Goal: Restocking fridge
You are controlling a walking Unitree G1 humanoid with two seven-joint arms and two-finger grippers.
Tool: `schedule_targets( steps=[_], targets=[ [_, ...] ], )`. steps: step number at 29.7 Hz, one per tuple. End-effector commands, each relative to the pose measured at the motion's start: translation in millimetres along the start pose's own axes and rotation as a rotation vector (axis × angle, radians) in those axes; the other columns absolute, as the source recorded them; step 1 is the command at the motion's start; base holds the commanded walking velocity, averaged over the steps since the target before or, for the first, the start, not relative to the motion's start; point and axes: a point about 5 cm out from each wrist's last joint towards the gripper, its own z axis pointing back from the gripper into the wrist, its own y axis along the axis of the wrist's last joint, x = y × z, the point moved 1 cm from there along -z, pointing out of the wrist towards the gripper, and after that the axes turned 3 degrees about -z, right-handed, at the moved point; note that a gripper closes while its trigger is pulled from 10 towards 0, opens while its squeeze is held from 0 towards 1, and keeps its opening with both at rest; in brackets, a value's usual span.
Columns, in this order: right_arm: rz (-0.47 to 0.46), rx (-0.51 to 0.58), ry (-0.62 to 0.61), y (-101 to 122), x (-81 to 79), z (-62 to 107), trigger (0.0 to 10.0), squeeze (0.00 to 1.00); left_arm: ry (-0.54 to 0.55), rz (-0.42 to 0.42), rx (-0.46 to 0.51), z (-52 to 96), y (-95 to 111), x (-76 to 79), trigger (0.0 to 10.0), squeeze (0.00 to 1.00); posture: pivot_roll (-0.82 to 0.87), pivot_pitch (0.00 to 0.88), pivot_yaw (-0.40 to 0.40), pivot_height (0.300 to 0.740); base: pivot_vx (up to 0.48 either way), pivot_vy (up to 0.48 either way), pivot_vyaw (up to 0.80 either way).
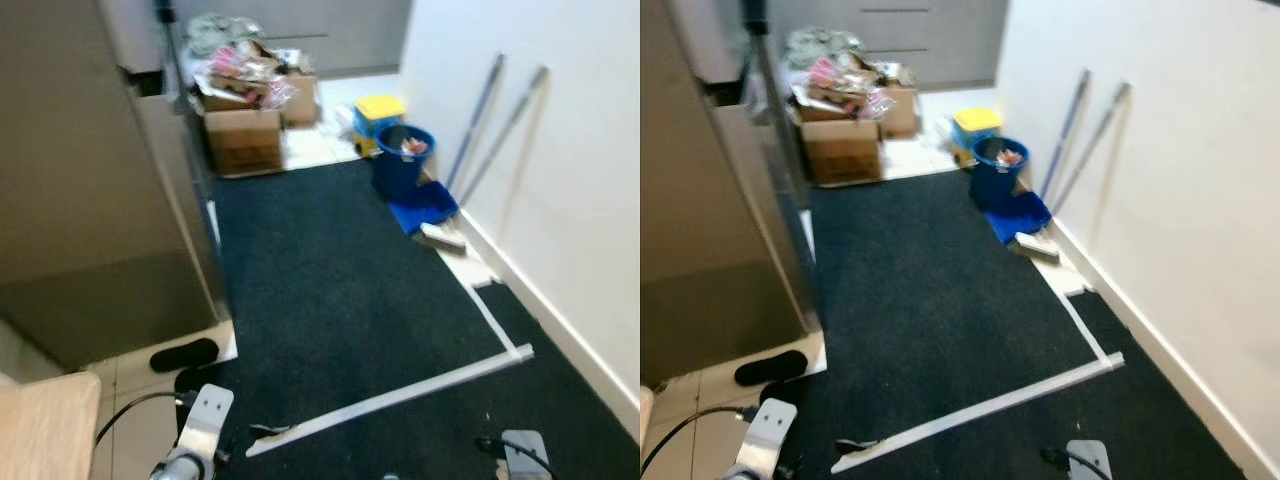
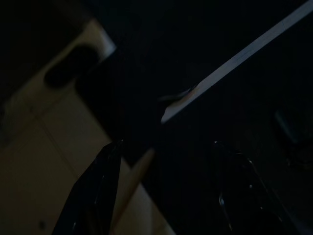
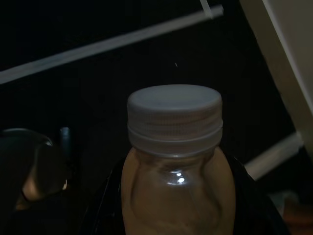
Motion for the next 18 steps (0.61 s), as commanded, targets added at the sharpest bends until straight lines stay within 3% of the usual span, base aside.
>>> schedule_targets(
  steps=[1,5,18],
  targets=[
    [0.005,0.021,-0.014,3.6,4.3,-0.6,10.0,0.00,0.000,-0.010,-0.012,1.2,-3.5,-1.0,10.0,0.00,0.02,0.039,-0.020,0.740,0.000,0.000,-0.67],
    [0.006,0.024,-0.016,3.9,5.3,-0.6,10.0,0.00,0.000,-0.009,-0.011,1.0,-3.1,-0.7,10.0,0.00,0.02,0.039,-0.021,0.740,0.000,0.000,-0.55],
    [-0.007,0.119,0.006,25.0,0.3,-3.0,10.0,0.00,-0.001,-0.008,-0.007,0.6,-2.0,-0.1,10.0,0.00,0.02,0.039,-0.022,0.740,0.000,0.000,0.00]
  ],
)
